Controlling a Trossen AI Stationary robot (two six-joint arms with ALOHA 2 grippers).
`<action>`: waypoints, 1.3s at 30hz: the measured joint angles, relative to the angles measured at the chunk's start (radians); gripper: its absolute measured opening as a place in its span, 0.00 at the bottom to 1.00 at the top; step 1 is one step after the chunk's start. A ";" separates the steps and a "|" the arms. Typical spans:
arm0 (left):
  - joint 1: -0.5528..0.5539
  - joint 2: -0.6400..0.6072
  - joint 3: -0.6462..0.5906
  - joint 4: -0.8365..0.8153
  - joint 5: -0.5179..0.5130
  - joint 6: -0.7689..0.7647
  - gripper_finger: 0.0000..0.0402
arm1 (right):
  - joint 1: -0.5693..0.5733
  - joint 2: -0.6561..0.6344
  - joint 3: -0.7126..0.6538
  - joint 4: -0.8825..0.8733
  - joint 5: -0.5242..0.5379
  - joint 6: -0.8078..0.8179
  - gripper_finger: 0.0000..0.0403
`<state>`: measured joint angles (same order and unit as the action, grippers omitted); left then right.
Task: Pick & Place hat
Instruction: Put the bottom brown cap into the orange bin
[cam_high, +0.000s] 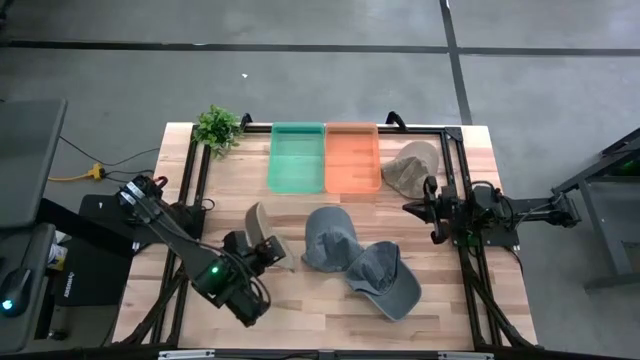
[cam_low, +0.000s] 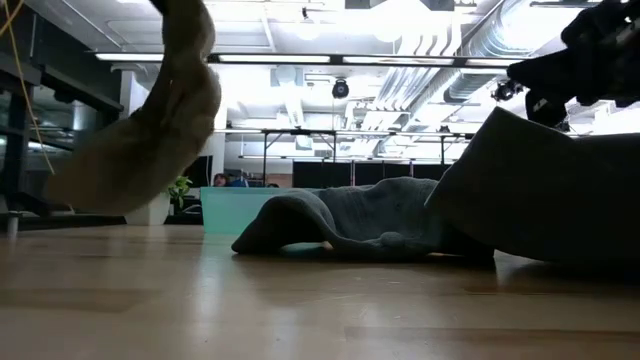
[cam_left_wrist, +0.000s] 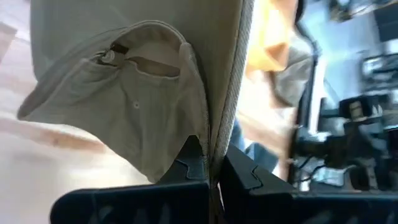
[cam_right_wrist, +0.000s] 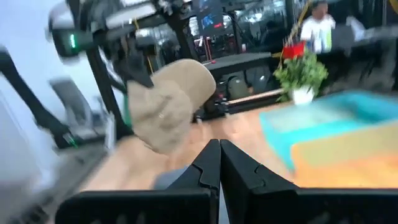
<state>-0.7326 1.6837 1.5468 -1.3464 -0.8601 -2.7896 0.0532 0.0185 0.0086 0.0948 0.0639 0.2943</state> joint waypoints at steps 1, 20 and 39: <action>-0.008 -0.006 -0.015 0.007 -0.037 -0.022 0.00 | 0.000 0.000 0.000 0.000 0.000 0.046 0.00; -0.006 -0.027 -0.105 0.096 -0.523 -0.083 0.00 | 0.000 0.089 0.072 0.006 -0.164 -0.065 0.14; 0.164 -0.026 -0.103 0.265 -0.638 -0.020 0.00 | 0.000 0.615 0.378 0.102 -0.105 -0.517 0.67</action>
<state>-0.5683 1.6573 1.4433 -1.0814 -1.4983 -2.8097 0.0535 0.6338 0.3861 0.1970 -0.0411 -0.2227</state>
